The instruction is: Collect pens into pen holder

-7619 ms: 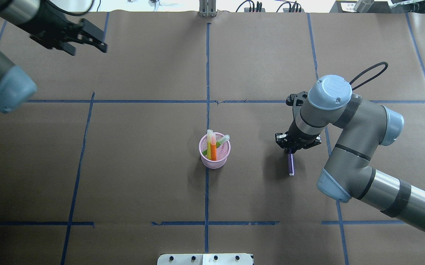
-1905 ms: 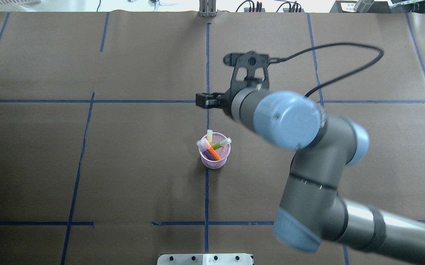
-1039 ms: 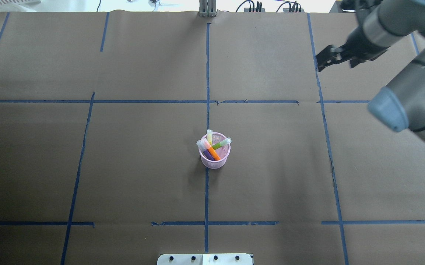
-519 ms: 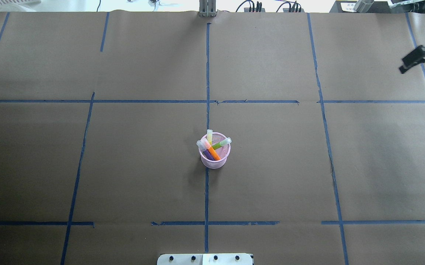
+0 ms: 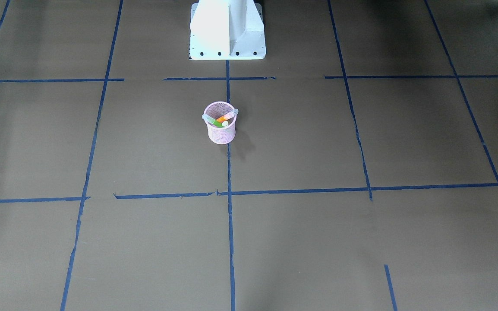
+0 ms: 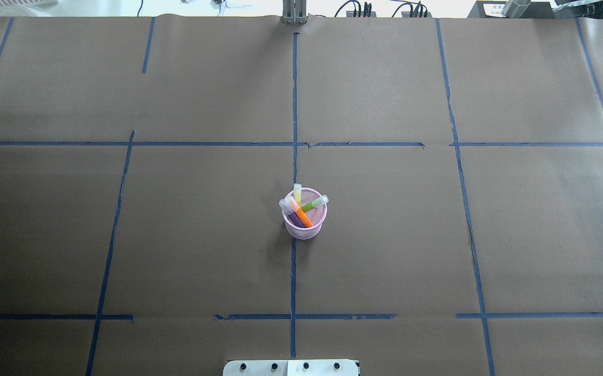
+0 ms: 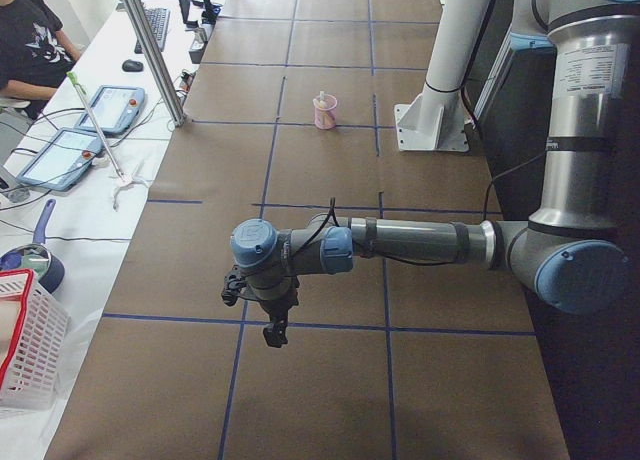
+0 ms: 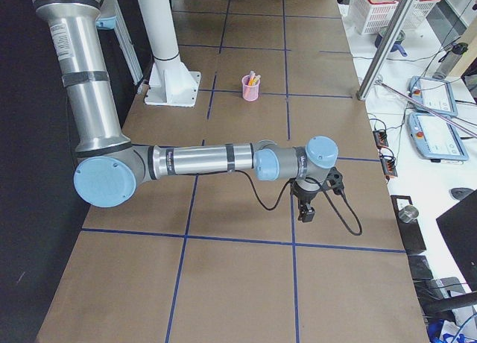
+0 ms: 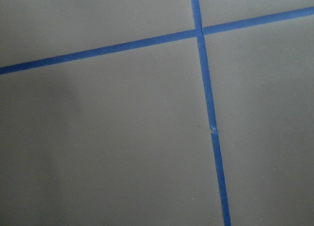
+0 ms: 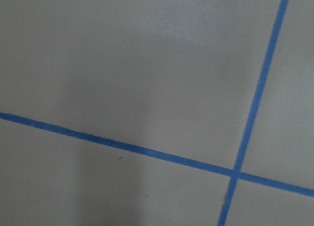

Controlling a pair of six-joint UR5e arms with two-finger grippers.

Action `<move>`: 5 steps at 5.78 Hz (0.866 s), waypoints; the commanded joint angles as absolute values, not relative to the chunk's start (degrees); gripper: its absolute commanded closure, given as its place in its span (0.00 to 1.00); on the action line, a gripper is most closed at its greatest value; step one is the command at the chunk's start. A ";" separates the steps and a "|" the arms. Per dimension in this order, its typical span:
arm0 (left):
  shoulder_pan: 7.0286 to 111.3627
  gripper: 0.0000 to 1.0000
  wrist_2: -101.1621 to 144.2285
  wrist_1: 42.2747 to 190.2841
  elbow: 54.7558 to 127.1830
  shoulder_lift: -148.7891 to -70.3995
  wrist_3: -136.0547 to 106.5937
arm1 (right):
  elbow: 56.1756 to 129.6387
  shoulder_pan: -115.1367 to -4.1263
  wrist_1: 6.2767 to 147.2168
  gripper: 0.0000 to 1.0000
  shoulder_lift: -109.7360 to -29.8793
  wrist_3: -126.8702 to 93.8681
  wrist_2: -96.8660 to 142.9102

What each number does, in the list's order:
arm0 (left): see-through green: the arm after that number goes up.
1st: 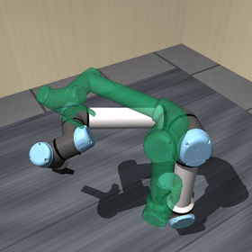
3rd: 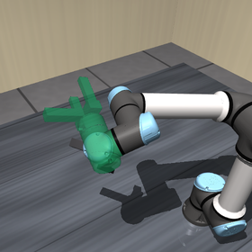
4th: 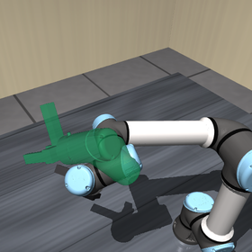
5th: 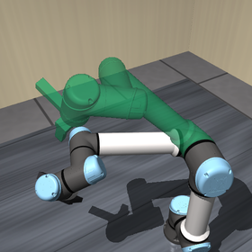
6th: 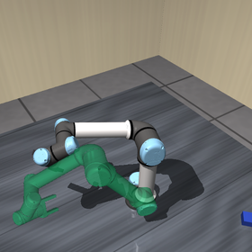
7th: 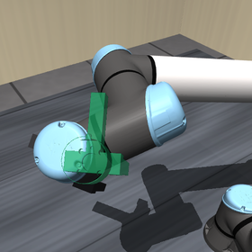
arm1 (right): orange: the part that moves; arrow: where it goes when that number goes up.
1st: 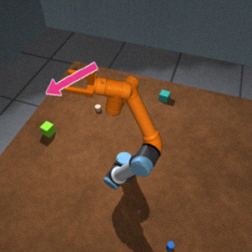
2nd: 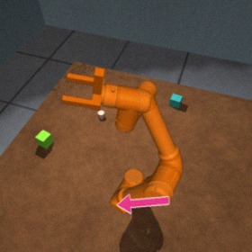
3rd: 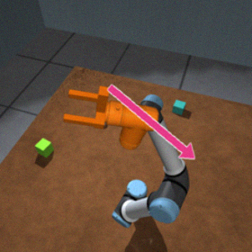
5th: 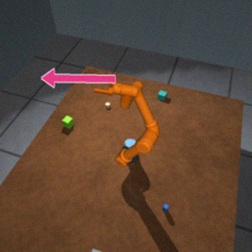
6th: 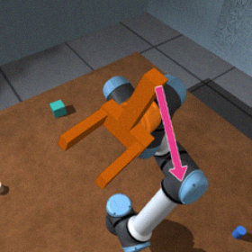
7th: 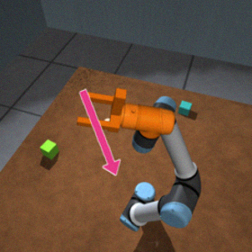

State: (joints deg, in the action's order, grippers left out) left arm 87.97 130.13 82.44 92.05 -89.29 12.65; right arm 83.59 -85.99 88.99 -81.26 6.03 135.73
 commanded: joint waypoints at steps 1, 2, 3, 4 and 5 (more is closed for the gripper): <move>87.98 0.00 130.17 82.35 92.11 -89.21 12.66 | 86.98 -91.47 88.86 0.00 -88.20 7.64 137.11; 87.98 0.00 130.17 82.27 92.02 -89.21 12.66 | 90.23 -92.28 89.73 0.00 -89.20 7.30 137.11; 87.98 0.00 130.17 82.18 91.93 -89.21 12.66 | 90.61 -92.37 89.74 0.00 -89.47 7.03 137.11; 87.98 0.00 130.17 82.18 91.76 -89.21 12.66 | 90.62 -92.37 89.65 0.00 -89.47 6.94 137.11; 87.98 0.00 130.17 82.18 91.84 -89.21 12.66 | 90.44 -92.37 89.74 0.00 -90.08 7.12 137.11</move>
